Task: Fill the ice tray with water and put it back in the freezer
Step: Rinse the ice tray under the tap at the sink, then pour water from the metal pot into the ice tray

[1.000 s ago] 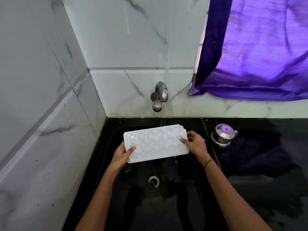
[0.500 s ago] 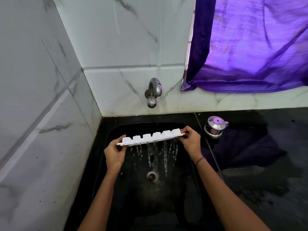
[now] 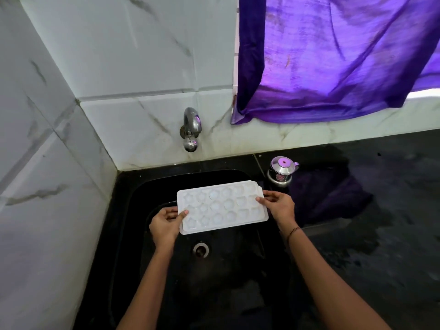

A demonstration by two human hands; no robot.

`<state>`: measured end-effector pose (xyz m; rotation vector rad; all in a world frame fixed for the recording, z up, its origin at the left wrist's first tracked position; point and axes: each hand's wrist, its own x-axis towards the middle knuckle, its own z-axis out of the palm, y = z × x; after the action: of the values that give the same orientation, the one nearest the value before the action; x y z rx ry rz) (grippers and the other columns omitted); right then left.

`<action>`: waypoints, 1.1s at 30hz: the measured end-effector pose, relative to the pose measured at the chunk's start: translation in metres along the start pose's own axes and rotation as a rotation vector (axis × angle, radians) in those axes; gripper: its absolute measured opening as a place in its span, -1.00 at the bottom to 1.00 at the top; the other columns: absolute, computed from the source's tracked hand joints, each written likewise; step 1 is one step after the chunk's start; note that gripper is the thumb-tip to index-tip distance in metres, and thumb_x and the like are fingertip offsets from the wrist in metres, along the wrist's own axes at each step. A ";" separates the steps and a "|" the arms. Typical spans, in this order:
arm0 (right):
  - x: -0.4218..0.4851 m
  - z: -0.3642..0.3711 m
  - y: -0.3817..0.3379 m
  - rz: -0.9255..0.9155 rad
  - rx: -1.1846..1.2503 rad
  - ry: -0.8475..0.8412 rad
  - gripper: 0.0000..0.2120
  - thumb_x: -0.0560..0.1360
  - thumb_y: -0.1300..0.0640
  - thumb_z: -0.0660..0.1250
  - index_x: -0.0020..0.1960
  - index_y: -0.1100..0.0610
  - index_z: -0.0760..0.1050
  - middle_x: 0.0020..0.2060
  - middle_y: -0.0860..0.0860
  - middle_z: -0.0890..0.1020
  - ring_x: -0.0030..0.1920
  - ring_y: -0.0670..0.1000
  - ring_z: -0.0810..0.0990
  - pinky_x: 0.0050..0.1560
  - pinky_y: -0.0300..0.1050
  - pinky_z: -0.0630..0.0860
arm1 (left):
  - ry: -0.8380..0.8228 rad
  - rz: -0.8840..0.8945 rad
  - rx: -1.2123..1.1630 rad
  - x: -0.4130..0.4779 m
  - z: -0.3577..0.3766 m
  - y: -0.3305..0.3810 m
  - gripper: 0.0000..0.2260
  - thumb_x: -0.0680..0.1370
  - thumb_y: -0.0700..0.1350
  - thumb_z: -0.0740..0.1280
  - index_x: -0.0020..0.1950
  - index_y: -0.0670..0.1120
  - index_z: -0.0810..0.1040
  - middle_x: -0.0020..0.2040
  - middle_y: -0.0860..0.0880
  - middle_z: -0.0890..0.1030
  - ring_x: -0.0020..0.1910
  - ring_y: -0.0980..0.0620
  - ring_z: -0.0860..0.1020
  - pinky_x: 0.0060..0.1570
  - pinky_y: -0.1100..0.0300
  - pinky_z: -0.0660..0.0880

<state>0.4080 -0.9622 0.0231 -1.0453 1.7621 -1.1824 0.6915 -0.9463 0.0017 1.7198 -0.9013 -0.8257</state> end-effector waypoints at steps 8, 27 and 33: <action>0.035 -0.088 0.046 0.137 -0.088 0.074 -0.75 0.39 0.22 0.48 0.05 0.26 0.62 -0.08 0.12 0.68 -0.18 -0.02 0.58 -0.09 -0.19 0.49 | -0.186 -0.164 -0.016 -0.042 0.089 -0.012 -0.87 0.39 -0.19 0.50 -0.10 -0.14 0.63 -0.20 -0.09 0.67 -0.19 -0.04 0.65 -0.12 0.07 0.61; 0.130 -0.216 0.093 0.093 -0.344 -0.061 -0.74 0.39 0.18 0.48 0.05 0.26 0.63 -0.06 0.15 0.69 -0.01 0.09 0.64 0.07 -0.10 0.52 | -0.039 -0.333 0.026 -0.127 0.242 0.011 -0.79 0.49 -0.34 0.33 0.10 -0.21 0.62 0.03 -0.14 0.65 -0.10 0.04 0.58 -0.05 0.24 0.49; 0.137 -0.213 0.102 0.148 -0.328 -0.063 -0.74 0.39 0.18 0.49 0.05 0.25 0.62 -0.10 0.14 0.68 -0.02 0.09 0.64 0.06 -0.12 0.52 | -0.018 -0.317 0.086 -0.123 0.247 0.013 -0.78 0.49 -0.35 0.32 0.09 -0.21 0.62 0.02 -0.12 0.65 -0.10 0.06 0.57 -0.04 0.25 0.48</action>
<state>0.1429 -0.9932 -0.0322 -1.1021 1.9881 -0.7777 0.4192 -0.9537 -0.0411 1.9641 -0.6921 -1.0228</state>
